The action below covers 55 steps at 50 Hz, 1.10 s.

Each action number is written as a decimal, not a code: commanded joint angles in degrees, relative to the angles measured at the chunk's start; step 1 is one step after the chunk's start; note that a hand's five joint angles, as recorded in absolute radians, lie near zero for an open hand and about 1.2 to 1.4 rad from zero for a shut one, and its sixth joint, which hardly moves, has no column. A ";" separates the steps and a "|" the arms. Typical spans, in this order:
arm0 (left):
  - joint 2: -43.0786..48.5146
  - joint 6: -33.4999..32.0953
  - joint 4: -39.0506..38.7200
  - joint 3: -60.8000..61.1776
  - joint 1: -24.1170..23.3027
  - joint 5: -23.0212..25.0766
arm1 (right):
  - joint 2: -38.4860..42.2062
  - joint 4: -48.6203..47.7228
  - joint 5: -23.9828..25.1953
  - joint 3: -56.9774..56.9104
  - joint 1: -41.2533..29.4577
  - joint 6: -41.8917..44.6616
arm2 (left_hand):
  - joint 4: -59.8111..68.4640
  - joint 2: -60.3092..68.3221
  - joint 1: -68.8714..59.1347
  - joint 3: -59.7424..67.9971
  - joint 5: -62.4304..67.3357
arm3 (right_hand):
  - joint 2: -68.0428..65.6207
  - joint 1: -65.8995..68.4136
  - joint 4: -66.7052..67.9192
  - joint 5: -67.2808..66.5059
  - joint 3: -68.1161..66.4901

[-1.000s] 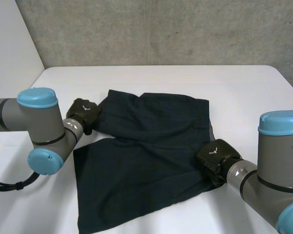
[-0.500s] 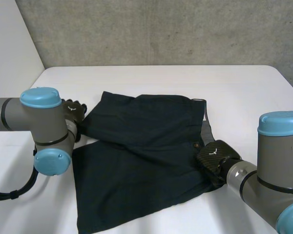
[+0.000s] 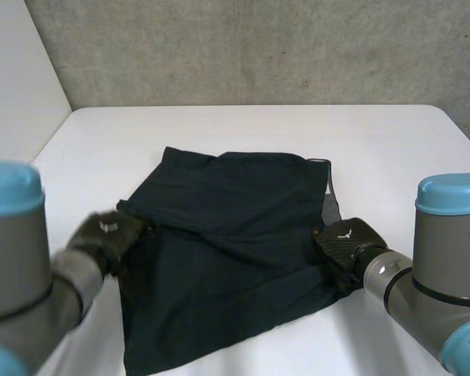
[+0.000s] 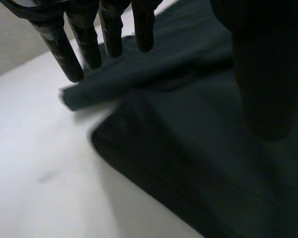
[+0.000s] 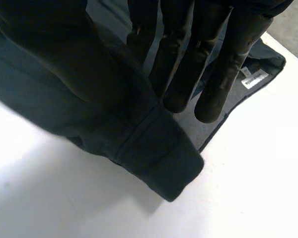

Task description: Fold the shorts.

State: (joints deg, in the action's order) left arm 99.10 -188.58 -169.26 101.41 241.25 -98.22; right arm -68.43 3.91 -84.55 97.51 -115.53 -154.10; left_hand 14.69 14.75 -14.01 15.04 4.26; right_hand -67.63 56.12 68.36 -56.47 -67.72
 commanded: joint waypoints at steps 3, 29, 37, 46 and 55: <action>-4.09 0.41 -2.21 11.61 -7.18 -0.83 | 0.49 -1.28 0.27 -0.91 1.18 -10.16 | 6.45 6.39 -7.13 6.10 6.88 | -12.37 23.88 11.64 -13.53 -12.28; 2.24 0.58 -13.99 15.40 -14.23 -11.29 | 0.22 -1.28 1.94 -0.56 1.45 -10.52 | 24.12 24.06 -24.80 23.77 24.55 | -12.37 23.88 11.64 -13.53 -12.28; 3.55 0.41 -15.40 15.40 -14.58 -13.66 | 0.14 -1.36 1.94 -0.39 1.45 -10.43 | 40.26 40.20 -40.94 39.91 40.69 | -12.37 23.88 11.64 -13.53 -12.28; 4.43 0.32 -15.92 15.66 -14.67 -13.66 | 0.05 -1.28 2.11 -0.30 1.45 -10.17 | 43.64 43.58 -44.31 43.28 44.06 | -12.37 23.88 11.64 -13.53 -12.28; 5.05 -0.30 -15.92 15.93 -14.75 -13.58 | -0.13 -0.49 2.11 -0.21 1.36 -8.85 | 65.31 65.25 -65.99 64.96 65.74 | -12.37 23.88 11.64 -13.53 -12.28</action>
State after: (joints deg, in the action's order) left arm 103.67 -188.35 -185.22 117.19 226.53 -111.89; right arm -68.47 2.70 -82.44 97.19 -114.08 -164.19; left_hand 61.42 61.70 -59.35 61.43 50.83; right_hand -67.70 56.12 68.36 -56.47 -68.32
